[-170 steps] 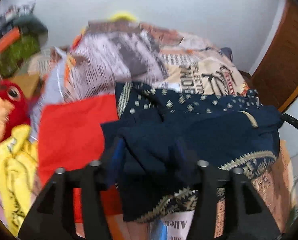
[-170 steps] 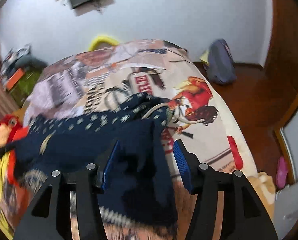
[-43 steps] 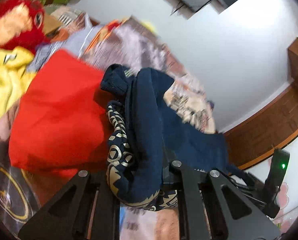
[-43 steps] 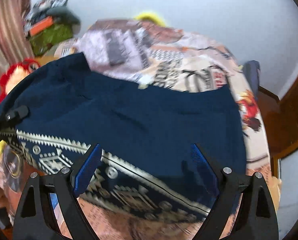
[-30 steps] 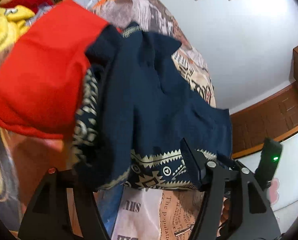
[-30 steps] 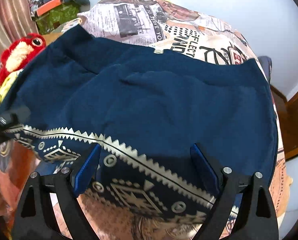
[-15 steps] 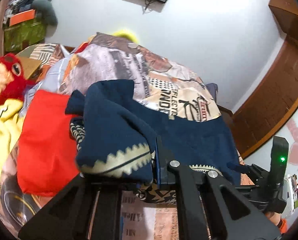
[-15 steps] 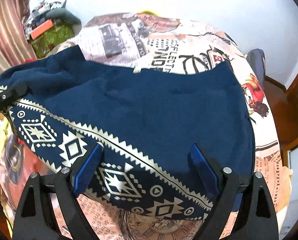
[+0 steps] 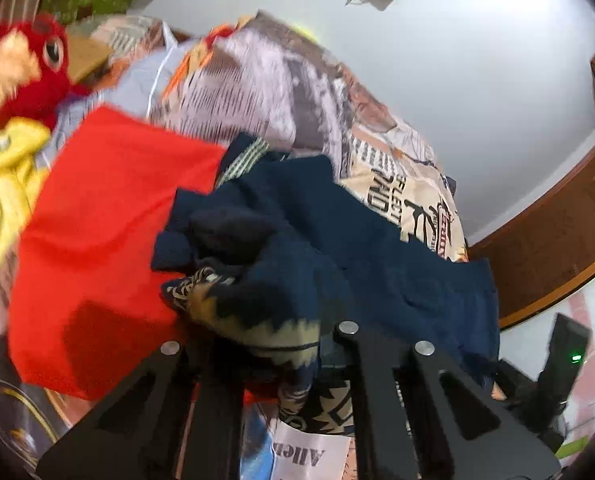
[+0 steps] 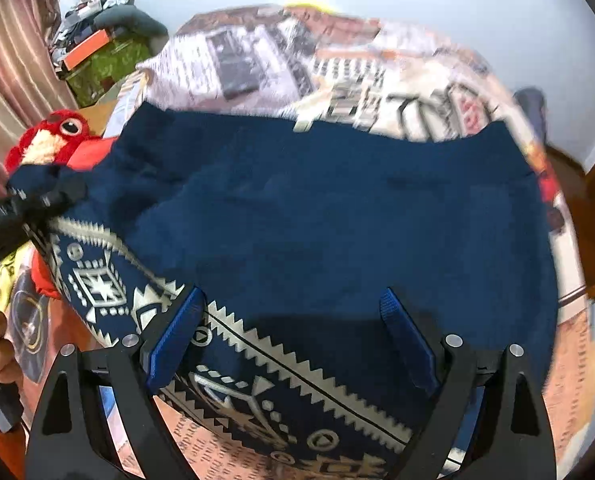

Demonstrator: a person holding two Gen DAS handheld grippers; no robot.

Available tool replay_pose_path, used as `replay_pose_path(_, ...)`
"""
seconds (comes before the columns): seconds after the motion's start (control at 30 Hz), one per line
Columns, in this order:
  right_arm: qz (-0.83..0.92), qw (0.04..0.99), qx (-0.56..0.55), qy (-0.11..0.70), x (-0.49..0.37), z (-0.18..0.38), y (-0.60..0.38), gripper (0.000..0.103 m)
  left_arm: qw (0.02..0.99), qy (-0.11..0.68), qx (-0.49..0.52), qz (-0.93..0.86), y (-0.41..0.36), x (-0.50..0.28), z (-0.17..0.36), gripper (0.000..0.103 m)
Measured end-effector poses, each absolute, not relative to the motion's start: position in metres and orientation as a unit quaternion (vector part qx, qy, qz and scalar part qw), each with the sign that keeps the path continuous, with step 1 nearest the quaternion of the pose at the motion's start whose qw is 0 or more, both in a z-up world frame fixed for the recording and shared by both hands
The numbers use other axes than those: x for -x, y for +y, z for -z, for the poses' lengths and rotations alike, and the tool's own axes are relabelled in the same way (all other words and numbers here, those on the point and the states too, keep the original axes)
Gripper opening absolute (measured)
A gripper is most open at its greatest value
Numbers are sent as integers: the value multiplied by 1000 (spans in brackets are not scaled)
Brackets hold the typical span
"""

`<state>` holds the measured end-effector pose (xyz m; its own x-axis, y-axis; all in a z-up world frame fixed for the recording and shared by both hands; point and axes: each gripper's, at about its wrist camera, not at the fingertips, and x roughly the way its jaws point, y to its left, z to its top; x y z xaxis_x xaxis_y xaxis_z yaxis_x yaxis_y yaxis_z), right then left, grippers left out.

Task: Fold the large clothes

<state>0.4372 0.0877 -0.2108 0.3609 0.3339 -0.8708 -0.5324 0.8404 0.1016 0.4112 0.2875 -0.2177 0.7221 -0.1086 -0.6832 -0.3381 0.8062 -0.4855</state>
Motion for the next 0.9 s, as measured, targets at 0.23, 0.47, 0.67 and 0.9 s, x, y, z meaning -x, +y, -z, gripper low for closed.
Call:
replay_pose_path(0.23, -277, 820, 100, 490, -427, 221, 94, 95, 932, 321, 169, -20, 201, -434, 132, 7)
replay_pose_path(0.47, -280, 834, -25, 475, -424, 186, 7, 90, 958, 280, 2, 53, 70, -449, 85, 6)
replay_pose_path(0.67, -184, 874, -43, 449, -405, 175, -119, 90, 931, 329, -46, 150, -18, -459, 109, 6)
replay_pose_path(0.9, -118, 867, -87, 477, -400, 188, -210, 90, 865, 453, -65, 205, -92, -474, 206, 6)
